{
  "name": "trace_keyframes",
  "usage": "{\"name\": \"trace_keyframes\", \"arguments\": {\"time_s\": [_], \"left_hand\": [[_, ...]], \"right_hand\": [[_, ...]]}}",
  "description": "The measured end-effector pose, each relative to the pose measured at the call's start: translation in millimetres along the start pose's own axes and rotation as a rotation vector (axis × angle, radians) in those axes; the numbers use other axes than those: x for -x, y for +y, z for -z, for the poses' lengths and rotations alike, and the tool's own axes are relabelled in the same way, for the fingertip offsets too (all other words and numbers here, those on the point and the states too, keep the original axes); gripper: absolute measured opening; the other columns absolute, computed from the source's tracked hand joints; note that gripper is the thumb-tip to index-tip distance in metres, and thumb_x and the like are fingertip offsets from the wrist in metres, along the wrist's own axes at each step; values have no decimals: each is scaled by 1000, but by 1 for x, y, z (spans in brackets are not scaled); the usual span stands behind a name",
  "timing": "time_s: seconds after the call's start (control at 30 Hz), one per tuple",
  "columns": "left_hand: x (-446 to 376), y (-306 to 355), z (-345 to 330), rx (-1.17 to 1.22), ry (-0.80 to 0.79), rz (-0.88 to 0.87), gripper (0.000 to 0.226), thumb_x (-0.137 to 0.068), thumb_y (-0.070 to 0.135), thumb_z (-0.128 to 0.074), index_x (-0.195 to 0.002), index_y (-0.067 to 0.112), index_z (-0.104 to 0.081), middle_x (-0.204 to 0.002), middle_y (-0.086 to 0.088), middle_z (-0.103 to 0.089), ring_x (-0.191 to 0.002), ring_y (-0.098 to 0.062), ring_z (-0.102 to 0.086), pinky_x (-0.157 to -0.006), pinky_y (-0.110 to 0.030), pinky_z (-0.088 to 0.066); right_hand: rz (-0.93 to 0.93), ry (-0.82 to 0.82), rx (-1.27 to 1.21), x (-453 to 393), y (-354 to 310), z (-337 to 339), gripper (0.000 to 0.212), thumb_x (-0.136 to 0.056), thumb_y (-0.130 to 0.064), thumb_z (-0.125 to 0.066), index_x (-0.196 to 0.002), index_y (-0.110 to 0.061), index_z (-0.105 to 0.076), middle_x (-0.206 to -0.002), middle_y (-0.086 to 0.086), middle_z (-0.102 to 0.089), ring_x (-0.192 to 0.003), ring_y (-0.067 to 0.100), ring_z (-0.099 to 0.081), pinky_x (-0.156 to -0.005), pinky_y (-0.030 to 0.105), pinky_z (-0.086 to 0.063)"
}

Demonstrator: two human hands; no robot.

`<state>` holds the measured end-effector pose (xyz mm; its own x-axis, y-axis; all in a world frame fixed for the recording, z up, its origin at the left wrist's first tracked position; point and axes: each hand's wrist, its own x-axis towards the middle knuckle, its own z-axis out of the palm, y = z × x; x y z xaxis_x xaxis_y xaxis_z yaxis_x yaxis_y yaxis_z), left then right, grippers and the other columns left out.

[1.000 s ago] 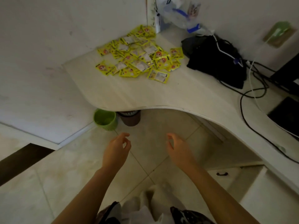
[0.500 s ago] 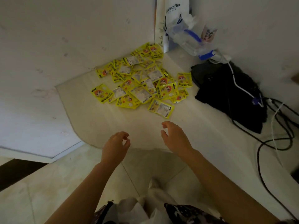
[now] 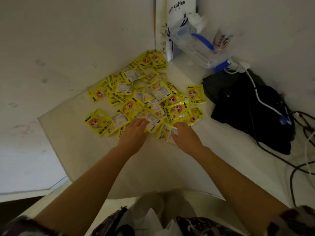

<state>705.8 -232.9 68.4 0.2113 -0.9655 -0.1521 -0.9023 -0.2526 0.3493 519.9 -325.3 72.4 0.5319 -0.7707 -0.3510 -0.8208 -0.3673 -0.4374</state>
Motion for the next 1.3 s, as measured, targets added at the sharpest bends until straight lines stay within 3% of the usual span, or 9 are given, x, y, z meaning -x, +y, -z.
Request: {"name": "trace_keyframes", "arguments": {"time_s": [0.33, 0.5, 0.73, 0.83, 0.97, 1.03, 1.13, 1.2, 1.3], "left_hand": [[-73, -9, -13, -247, -247, -228, 65, -97, 2, -41, -152, 21, -12, -161, -1, -10, -149, -25, -2, -118, -43, -15], [-75, -22, -18, -307, -289, -225, 70, -95, 3, -44, -152, 23, -9, -160, -1, -12, -149, -26, -1, -118, -44, -10], [-63, -24, -25, -311, -150, -282, 67, -86, 9, -58, -146, 20, -32, -143, -9, -40, -137, -28, -36, -115, -47, -18], [-55, -26, -30, -342, -131, -320, 59, -73, 10, -72, -129, 15, -53, -125, -13, -53, -124, -34, -50, -109, -50, -30], [-43, -26, -29, -342, -75, -344, 55, -49, 11, -87, -101, 11, -67, -109, -14, -60, -107, -35, -61, -94, -46, -48], [-37, -26, -26, -293, -34, -310, 56, -50, 12, -86, -101, 10, -65, -109, -14, -58, -102, -35, -62, -89, -44, -50], [-35, -29, -13, -146, -119, -127, 54, -72, 24, -75, -119, 13, -51, -115, -8, -51, -110, -30, -52, -90, -40, -41], [-39, -33, -1, -14, -129, 15, 40, -77, 30, -72, -101, 16, -44, -95, -4, -50, -93, -29, -54, -71, -34, -37], [-49, -47, 12, 206, -89, 213, 51, -72, 34, -79, -96, 18, -37, -82, -5, -53, -73, -28, -55, -58, -35, -45]], "right_hand": [[-98, -86, 236, -22, -5, -27, 53, -91, -25, -58, -137, -9, -36, -130, 15, -48, -116, 34, -48, -88, 42, -46], [-112, -67, 242, -25, -2, -33, 65, -88, -27, -62, -143, -12, -29, -137, 13, -43, -120, 33, -45, -93, 41, -43], [-96, -59, 309, -24, 0, -36, 74, -81, -30, -71, -140, -11, -32, -130, 13, -45, -121, 34, -40, -96, 39, -40], [-93, -98, 330, -21, 2, -38, 70, -80, -29, -71, -137, -10, -35, -128, 14, -44, -117, 34, -42, -94, 39, -40], [-78, -120, 310, -18, 3, -40, 44, -86, -23, -61, -125, -10, -45, -124, 13, -46, -111, 33, -45, -85, 39, -41], [-65, -148, 288, -17, 4, -39, 32, -88, -24, -58, -116, -10, -50, -121, 12, -46, -107, 32, -49, -79, 37, -40], [-56, -189, 199, -20, 6, -31, 29, -87, -26, -61, -109, -9, -52, -116, 11, -49, -99, 33, -56, -75, 37, -43], [-39, -190, 156, -26, 6, -19, 28, -87, -26, -62, -106, -8, -53, -113, 11, -54, -99, 32, -57, -75, 36, -44], [-6, -99, 163, -42, 7, 7, 23, -83, -24, -66, -98, -8, -57, -103, 12, -62, -97, 32, -59, -71, 34, -42]]}}
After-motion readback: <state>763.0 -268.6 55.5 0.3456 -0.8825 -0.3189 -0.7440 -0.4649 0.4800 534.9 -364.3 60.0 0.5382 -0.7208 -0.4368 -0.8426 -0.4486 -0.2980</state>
